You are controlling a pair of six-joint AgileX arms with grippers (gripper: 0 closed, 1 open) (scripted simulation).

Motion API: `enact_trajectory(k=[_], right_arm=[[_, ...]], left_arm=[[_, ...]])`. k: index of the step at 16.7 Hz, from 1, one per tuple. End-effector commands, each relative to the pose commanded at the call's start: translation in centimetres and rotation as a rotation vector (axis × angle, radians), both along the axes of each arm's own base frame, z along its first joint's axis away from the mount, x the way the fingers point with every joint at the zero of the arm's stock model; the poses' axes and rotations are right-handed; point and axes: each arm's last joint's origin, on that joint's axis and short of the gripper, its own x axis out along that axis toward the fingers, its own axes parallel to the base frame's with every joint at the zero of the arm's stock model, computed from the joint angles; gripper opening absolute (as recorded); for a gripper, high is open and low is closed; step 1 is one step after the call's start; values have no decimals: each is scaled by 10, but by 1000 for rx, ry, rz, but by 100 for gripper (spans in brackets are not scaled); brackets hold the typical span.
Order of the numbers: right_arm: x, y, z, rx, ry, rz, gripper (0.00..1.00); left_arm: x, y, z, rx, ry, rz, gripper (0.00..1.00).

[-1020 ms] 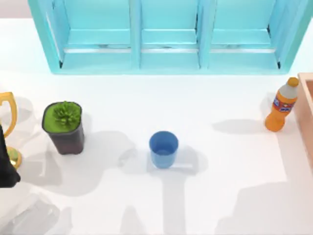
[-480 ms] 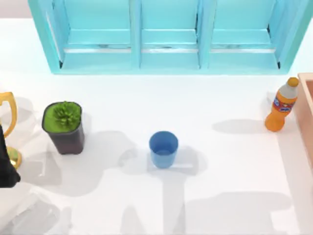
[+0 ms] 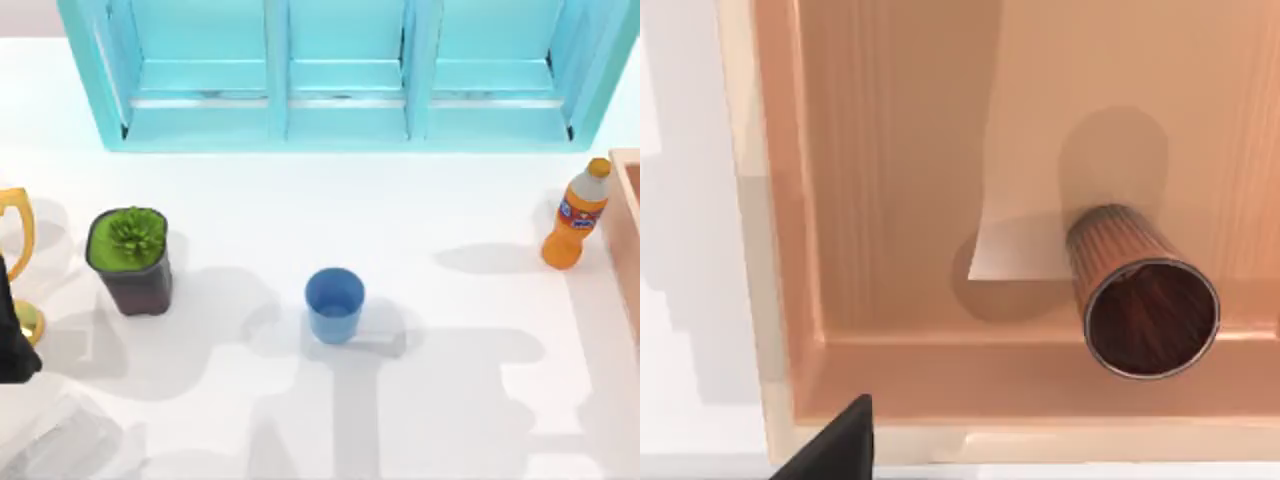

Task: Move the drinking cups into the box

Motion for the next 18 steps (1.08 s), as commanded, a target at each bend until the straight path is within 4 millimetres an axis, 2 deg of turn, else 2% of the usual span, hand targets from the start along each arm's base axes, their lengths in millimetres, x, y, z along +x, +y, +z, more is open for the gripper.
enact_trajectory(k=[2, 3, 6, 9, 11, 12, 14, 15, 18], right_arm=[[33, 33, -5, 7, 10, 1, 100], [49, 56, -10, 9, 15, -1, 100], [85, 149, -30, 9, 31, -5, 100], [88, 250, -55, 6, 35, -6, 100], [79, 304, -71, 7, 32, -7, 100], [73, 324, -78, 9, 29, -7, 100], [65, 351, -87, 15, 24, -7, 100], [62, 357, -89, 17, 22, -7, 100], [61, 359, -90, 18, 21, -7, 100]], left_arm=[[0, 0, 0, 0, 0, 0, 100], [0, 0, 0, 0, 0, 0, 100], [0, 0, 0, 0, 0, 0, 100], [0, 0, 0, 0, 0, 0, 100], [0, 0, 0, 0, 0, 0, 100], [0, 0, 0, 0, 0, 0, 100], [0, 0, 0, 0, 0, 0, 100], [0, 0, 0, 0, 0, 0, 100], [0, 0, 0, 0, 0, 0, 100]])
